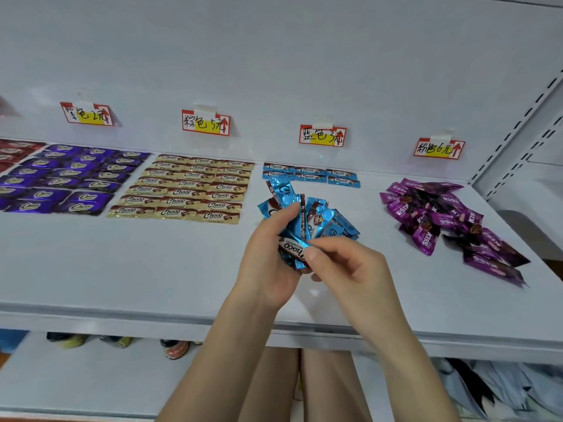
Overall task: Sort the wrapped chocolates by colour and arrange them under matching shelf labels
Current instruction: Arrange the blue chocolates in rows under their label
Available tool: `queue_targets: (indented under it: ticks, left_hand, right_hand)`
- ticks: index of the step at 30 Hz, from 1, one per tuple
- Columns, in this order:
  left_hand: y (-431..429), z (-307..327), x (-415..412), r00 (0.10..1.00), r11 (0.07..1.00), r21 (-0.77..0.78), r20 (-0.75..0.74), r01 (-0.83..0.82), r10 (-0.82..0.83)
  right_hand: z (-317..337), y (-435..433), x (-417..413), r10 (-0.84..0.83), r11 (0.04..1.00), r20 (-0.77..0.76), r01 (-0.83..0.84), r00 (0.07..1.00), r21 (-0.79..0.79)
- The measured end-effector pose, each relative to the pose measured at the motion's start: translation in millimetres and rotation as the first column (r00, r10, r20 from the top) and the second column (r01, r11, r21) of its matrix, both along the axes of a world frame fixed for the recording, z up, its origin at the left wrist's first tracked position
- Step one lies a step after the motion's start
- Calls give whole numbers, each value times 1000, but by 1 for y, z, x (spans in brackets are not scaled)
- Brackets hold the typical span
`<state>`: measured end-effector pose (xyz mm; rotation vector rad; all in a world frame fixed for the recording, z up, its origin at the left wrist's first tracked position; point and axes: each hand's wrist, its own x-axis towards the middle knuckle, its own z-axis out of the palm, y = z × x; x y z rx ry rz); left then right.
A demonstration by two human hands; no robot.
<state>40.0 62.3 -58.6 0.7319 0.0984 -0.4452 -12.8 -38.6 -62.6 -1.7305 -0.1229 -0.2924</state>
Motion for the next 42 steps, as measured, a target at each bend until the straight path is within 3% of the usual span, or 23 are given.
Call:
queue_targets:
  ticks: [5, 12, 18, 21, 25, 28, 37, 39, 41, 42]
  left_hand:
    - [5, 2, 2, 997, 995, -68, 17, 73, -72]
    - [0, 0, 3, 994, 998, 14, -83, -68, 69]
    - [1, -2, -2, 988, 993, 92, 143, -75, 61]
    - [0, -3, -2, 977, 988, 91, 185, -128, 109]
    - [-5, -4, -2, 958, 966, 26, 133, -258, 253]
    - [-6, -4, -4, 955, 965, 6, 147, -261, 257]
    - [3, -8, 3, 950, 952, 15, -56, -306, 306]
    - [13, -9, 10, 937, 939, 44, -69, -340, 343]
    - [22, -9, 17, 923, 924, 89, -65, -372, 378]
    - [26, -9, 21, 917, 916, 100, -65, -387, 394]
  right_hand:
    - [3, -6, 6, 2, 998, -83, 3, 997, 67]
    - [-4, -2, 9, -56, 995, -100, 64, 993, 81]
    - [-4, -5, 13, -194, 965, -103, 209, 976, 162]
    - [-3, -10, 14, -245, 934, -132, 270, 961, 234]
    - [-2, -9, 10, -158, 946, -171, 198, 973, 256]
    - [-5, -7, 14, -142, 947, -181, 187, 973, 260]
    - [4, -18, 57, -97, 813, -199, 193, 975, 549]
    - [9, -28, 83, -74, 873, -243, 180, 967, 453]
    - [8, -35, 115, -93, 985, -278, 130, 956, 116]
    - [6, -36, 133, -108, 992, -260, 87, 959, -90]
